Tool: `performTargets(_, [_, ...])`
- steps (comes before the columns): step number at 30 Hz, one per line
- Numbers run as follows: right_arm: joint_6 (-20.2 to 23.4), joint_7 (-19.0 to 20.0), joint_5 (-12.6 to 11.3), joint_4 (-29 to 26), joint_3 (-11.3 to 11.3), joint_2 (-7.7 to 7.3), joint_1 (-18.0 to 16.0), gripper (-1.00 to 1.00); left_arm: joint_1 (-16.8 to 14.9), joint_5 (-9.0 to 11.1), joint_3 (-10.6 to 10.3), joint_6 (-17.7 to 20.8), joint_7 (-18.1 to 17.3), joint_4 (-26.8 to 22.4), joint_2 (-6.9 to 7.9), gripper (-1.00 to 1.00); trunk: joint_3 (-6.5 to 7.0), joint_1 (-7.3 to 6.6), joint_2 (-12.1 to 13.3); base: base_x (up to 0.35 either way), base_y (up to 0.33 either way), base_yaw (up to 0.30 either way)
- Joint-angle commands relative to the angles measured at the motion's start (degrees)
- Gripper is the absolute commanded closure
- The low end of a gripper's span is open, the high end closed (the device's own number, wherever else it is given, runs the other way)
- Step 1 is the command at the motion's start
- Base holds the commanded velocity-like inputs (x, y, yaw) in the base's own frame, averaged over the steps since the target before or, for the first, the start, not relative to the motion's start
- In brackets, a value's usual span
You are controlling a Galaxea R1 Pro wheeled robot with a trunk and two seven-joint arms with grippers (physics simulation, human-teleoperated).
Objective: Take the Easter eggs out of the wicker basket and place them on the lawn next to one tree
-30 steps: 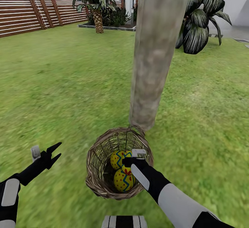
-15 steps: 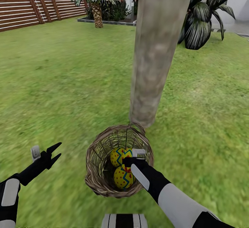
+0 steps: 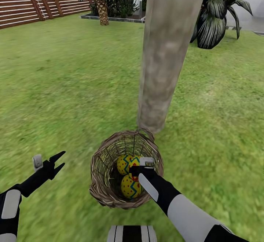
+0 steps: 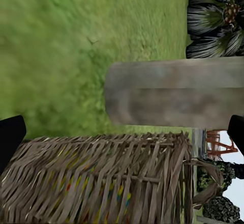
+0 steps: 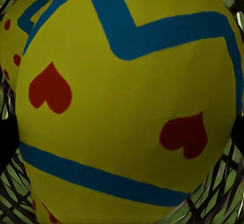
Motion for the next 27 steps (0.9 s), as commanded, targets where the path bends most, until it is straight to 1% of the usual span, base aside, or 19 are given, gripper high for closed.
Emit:
performTargets(1, [0.2, -0.4, -0.6, 0.9, 0.2, 0.0, 0.0, -1.0, 0.0, -0.1, 0.1, 0.3, -0.2, 0.0, -0.01, -1.0, -0.05, 0.0, 0.0, 0.0, 0.0, 0.0])
performTargets(10, [0.2, -0.4, -0.6, 0.9, 0.2, 0.0, 0.0, -1.0, 0.0, -0.1, 0.1, 0.3, -0.2, 0.0, -0.01, -1.0, -0.05, 0.0, 0.0, 0.0, 0.0, 0.0])
performTargets(11, [0.2, -0.4, -0.6, 0.9, 0.2, 0.0, 0.0, 1.0, 0.0, -0.1, 0.1, 0.3, -0.2, 0.0, -0.01, -1.0, -0.05, 0.0, 0.0, 0.0, 0.0, 0.0])
performTargets(27, [0.3, -0.2, -0.6, 0.9, 0.1, 0.0, 0.0, 1.0, 0.0, -0.1, 0.1, 0.3, -0.2, 0.0, -0.01, -1.0, -0.05, 0.0, 0.0, 0.0, 0.0, 0.0])
